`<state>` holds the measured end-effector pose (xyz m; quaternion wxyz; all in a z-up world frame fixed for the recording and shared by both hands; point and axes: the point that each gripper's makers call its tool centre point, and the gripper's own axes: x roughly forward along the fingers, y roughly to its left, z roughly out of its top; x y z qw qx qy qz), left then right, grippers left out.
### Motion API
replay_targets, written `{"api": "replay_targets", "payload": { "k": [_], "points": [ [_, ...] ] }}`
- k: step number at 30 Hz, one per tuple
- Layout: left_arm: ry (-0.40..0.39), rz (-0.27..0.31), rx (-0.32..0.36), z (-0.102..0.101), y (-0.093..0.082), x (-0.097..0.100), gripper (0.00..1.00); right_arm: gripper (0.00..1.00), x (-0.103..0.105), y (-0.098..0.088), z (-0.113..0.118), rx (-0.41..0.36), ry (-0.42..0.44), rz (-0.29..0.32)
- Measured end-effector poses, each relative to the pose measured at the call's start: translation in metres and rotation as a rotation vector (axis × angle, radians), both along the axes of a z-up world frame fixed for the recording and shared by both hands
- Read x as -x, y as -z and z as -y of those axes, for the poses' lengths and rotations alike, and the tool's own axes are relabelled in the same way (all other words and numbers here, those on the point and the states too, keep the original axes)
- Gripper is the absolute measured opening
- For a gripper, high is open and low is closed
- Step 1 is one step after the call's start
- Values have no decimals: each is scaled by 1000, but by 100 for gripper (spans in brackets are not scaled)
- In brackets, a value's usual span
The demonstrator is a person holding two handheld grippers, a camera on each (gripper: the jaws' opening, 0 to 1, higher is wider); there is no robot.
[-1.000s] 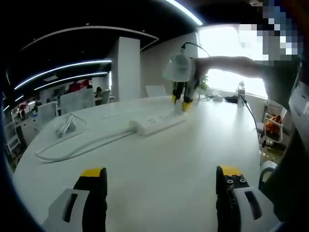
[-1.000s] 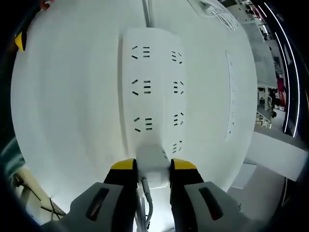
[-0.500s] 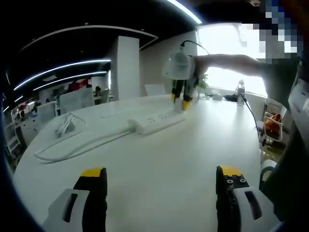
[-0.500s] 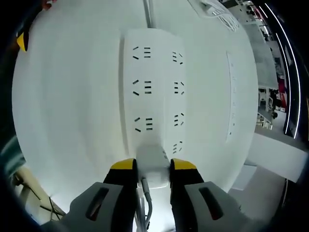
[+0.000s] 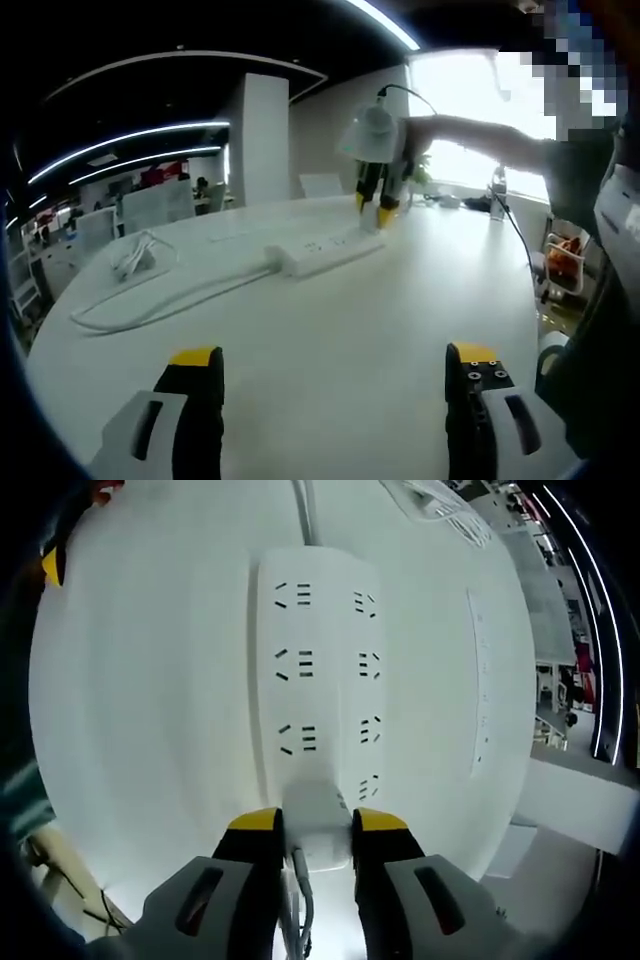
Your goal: Straighten the power strip on the desk, plug the charger into it
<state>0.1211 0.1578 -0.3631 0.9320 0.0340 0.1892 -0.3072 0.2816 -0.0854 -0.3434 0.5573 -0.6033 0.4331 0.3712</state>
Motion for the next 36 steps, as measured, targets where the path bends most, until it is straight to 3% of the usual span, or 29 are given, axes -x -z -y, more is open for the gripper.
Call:
{"api": "replay_targets", "payload": {
  "k": [17, 26, 36],
  "points": [
    [-4, -2, 4, -1, 1, -2, 95, 27, 1, 3, -1, -40, -4, -28],
    [-8, -2, 3, -2, 1, -2, 95, 33, 6, 5, -2, -64, 9, -64],
    [-5, -3, 2, -1, 1, -3, 95, 38, 5, 3, -1, -88, 23, -55]
  ]
}}
